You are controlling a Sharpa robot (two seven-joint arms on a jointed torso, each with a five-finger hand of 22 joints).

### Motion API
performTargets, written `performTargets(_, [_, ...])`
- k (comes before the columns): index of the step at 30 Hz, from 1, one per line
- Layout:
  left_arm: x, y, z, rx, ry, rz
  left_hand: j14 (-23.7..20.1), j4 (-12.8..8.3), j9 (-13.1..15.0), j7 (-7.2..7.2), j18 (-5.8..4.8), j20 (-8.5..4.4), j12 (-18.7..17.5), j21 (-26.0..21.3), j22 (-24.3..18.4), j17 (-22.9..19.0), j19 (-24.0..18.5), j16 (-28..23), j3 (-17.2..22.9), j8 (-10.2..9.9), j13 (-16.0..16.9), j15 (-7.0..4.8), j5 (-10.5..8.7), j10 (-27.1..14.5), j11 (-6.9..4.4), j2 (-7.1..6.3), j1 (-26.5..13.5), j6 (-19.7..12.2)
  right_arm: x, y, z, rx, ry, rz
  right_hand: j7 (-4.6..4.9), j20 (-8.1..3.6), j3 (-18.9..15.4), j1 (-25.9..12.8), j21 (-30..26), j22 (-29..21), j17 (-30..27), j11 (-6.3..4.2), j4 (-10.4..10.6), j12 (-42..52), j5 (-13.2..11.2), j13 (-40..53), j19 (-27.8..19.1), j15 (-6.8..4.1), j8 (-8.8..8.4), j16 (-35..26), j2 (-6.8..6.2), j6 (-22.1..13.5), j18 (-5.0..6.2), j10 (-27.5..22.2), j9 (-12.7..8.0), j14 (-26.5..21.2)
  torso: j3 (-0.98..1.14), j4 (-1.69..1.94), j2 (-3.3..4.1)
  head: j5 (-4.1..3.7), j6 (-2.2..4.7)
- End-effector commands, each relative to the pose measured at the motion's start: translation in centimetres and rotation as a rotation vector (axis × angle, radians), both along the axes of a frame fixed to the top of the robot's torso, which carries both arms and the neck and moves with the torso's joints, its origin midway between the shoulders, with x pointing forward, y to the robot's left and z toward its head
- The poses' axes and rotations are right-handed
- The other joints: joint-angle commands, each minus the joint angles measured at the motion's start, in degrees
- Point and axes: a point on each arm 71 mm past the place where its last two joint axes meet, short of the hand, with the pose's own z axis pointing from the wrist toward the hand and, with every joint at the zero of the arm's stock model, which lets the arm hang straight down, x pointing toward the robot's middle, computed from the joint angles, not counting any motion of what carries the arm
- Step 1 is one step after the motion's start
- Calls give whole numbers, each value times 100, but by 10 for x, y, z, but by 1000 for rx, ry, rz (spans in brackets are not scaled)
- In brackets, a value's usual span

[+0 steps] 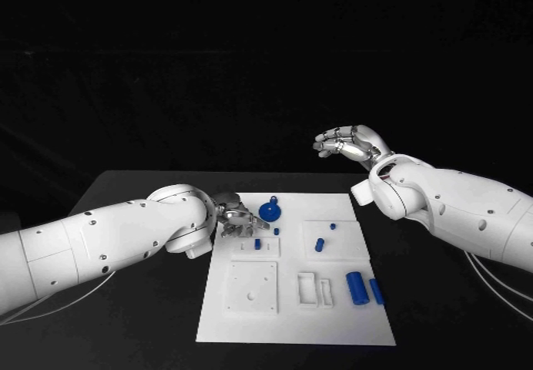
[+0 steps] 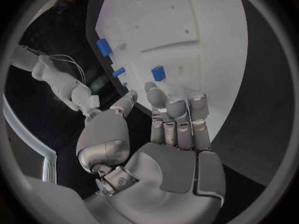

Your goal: Assemble the parts on the task board

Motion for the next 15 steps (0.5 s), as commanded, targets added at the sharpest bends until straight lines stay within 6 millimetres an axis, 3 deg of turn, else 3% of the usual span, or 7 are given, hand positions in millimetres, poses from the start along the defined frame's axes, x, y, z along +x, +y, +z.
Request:
performTargets(1, [1,2,9,-73,7,29,-75,-70,-30,53,22,-587,-163,-91,-46,-70,-70,-141,45,-104,-105,-2,-3,-86,26,42,202,-132,0,-1,0,2,0,9,213,10,-26,-50,-22,-3,-6,18,0,-28,36,-10,-13,43,17,-32,11,-29,50,27,-10,-6,1,9,-5,0,27])
performTargets(4, [6,8,19,-87,4,45,-215,-228,-99,155,-42,-530,-372,-233,-116,-168,-174,-345,50,-302,-227,9,158,-254,110,157,428,-399,1,-2,0,2,1,5,213,11,-26,-51,-22,-3,-6,18,0,-27,37,-12,-13,43,17,-32,12,-30,50,28,-10,-6,1,10,-7,2,41])
performTargets(5, [9,11,21,-87,7,52,-283,-292,-193,250,-70,-506,-433,-296,-144,-199,-225,-412,45,-493,-261,43,230,-325,199,167,499,-682,1,-3,0,2,1,4,213,11,-27,-51,-22,-3,-7,18,0,-27,37,-12,-13,43,17,-32,12,-30,50,28,-10,-6,1,6,-4,4,51])
performTargets(7, [16,17,25,-80,9,70,-337,-364,-346,363,-109,-480,-485,-362,-174,-226,-268,-466,28,-714,-294,104,295,-385,298,186,587,-956,1,-4,-1,2,2,0,213,11,-27,-52,-22,-3,-8,18,0,-27,38,-14,-14,43,17,-32,12,-30,51,28,-10,-7,2,3,0,9,64])
performTargets(15, [43,36,29,-46,2,155,-386,-278,-620,487,-166,-455,-549,-466,-210,-282,-322,-547,-18,-986,-342,204,282,-453,412,240,568,-1227,2,-4,-1,2,2,-1,213,12,-29,-52,-22,-2,-10,18,-1,-26,42,-18,-16,43,17,-32,13,-30,52,29,-12,-8,2,-16,17,21,94])
